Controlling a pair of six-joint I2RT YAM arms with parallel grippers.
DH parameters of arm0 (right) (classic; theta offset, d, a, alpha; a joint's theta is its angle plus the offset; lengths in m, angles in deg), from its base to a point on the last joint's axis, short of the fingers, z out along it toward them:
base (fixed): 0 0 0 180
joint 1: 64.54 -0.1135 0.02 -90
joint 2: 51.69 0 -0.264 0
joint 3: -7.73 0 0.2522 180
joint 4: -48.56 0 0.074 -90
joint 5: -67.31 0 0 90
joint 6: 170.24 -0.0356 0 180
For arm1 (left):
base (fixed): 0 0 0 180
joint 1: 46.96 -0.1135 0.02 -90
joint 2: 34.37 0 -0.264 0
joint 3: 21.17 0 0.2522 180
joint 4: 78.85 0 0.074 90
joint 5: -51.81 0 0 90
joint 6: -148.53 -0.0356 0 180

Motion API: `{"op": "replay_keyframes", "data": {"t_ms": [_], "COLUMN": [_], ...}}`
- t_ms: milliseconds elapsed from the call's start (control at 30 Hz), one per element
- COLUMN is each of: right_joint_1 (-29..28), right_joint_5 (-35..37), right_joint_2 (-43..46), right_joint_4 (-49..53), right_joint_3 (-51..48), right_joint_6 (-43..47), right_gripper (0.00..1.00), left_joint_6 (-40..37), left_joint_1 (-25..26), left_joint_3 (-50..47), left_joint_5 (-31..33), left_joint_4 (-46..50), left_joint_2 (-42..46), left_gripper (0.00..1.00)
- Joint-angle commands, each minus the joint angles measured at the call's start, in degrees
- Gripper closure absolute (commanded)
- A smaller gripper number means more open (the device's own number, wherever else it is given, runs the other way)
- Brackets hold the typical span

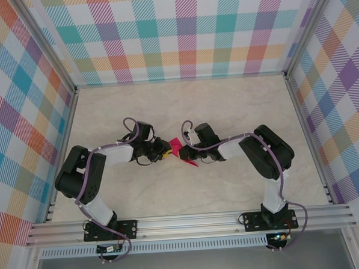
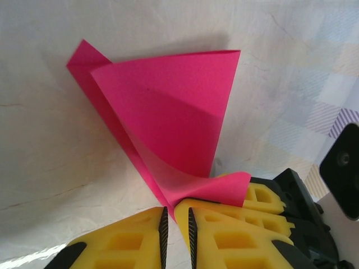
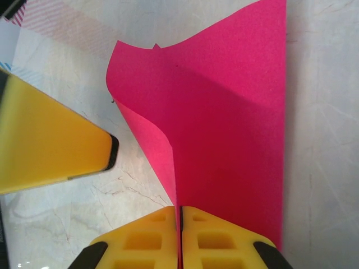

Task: Fold a paper plane with a square sheet of paper (pick it up from the middle)
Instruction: Fold the wing for the fifth time at the center of the table.

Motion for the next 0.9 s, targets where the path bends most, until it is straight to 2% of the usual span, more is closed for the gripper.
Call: {"op": "replay_keyframes", "data": {"t_ms": [0, 333, 867], "right_joint_1": [0.43, 0.65, 0.6], "right_joint_5": [-3.46, -3.54, -4.96], "right_joint_2": [-1.69, -2.96, -3.35], "right_joint_4": [0.08, 5.81, 6.41], "right_joint_3": [1.12, 3.76, 4.03], "right_joint_6": [-2.0, -1.5, -0.82], "right_gripper": [0.91, 0.9, 0.84], "left_joint_6": [-1.33, -2.41, -4.98], "left_joint_1": [1.19, 1.76, 2.14], "left_joint_3": [1.39, 2.37, 2.28], "left_joint_5": [-1.72, -2.19, 1.26], "left_joint_4": [-2.66, -4.94, -3.78], "left_joint_2": [-1.15, -4.03, -5.91], "left_gripper": [0.81, 0.85, 0.92]}}
